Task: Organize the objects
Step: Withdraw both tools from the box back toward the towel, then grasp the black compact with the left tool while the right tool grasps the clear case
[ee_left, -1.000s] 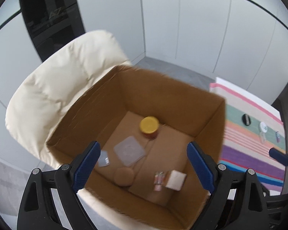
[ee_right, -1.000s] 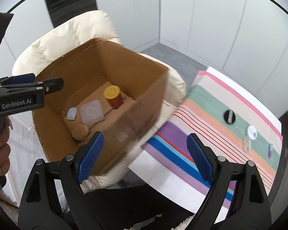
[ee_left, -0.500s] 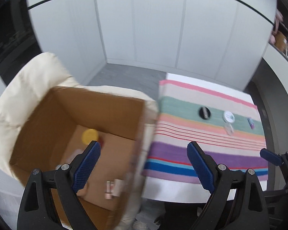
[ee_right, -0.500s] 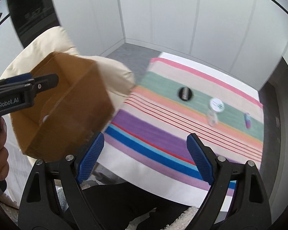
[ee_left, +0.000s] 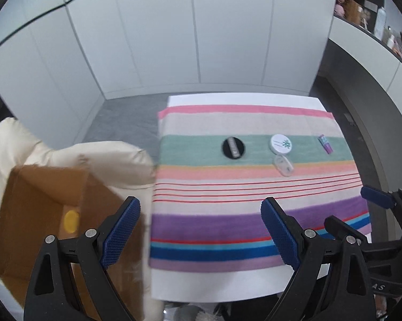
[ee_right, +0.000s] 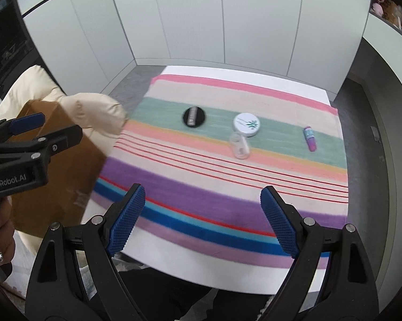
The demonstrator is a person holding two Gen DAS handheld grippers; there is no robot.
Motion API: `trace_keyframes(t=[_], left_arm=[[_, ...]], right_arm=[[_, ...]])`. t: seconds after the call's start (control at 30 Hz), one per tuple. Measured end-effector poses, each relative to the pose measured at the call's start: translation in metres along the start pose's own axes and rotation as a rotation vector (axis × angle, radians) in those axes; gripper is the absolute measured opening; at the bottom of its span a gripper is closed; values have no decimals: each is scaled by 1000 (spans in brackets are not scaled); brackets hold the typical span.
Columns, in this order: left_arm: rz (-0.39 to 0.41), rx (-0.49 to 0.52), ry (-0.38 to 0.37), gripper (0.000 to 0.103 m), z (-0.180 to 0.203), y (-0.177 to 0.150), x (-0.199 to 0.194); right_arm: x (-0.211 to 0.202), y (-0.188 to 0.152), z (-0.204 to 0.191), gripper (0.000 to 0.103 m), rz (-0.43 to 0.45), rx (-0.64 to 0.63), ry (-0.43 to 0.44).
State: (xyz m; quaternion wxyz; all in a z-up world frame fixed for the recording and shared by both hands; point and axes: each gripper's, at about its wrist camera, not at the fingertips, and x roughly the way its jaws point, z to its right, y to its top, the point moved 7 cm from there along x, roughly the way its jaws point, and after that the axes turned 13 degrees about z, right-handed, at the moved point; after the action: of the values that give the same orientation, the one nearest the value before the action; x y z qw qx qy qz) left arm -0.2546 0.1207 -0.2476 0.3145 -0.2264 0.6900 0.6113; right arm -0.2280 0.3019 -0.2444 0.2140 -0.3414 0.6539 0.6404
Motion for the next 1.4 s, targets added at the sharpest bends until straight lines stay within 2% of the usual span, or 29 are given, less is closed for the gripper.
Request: trace_keyframes(t=[0.07,0.17,0.3,0.4,0.53,0.7,0.73,0.77,0.8,0.87,0.9,0.93,0.97,1.03,1.2,1.4], left_arm=[[-13,-1,-4,93,5,2,16],[17,7,30,93,11,8,41],[13,23,66,93,24,6,94],[-52,4,72,93,33,-5,143],[-120,-8,62,93,37,-20,186],[-85,49,64,93,50,-17,221],[-81,58,69,93,53,-15,227],[-86,62,67,93,55,-14,235],[-98,60,63,93,56,-14,242],[-123,52,55,94,57,-16,255],[-109,39,55,93,56,-14,257],[-93,24,54,89,54,-13,258],[-87,14,38,84,55,-12,259],[-80,1,-10,43,60,-11,256],[-70,49,7,43,64,-10,244],[-71,31,7,42,58,-4,231]], right_arm=[[12,-1,13,90,-6,3,-11],[36,-2,30,90,-10,11,-10],[80,-3,50,90,-10,37,0],[116,-5,58,90,-10,24,7],[158,-10,67,90,-25,28,13],[190,-16,65,87,-38,-2,6],[194,-18,65,81,-41,-7,5],[198,-20,64,69,-46,-9,5],[201,-21,65,62,-55,-7,1],[200,-20,65,48,-42,-32,-19],[199,-20,64,46,-39,-40,-16],[198,-19,63,41,-36,-42,-13],[197,-20,62,41,-33,-47,-15],[195,-20,60,41,-26,-78,-25],[188,-22,54,41,-35,-73,-26],[174,-20,54,41,-33,-37,-23]])
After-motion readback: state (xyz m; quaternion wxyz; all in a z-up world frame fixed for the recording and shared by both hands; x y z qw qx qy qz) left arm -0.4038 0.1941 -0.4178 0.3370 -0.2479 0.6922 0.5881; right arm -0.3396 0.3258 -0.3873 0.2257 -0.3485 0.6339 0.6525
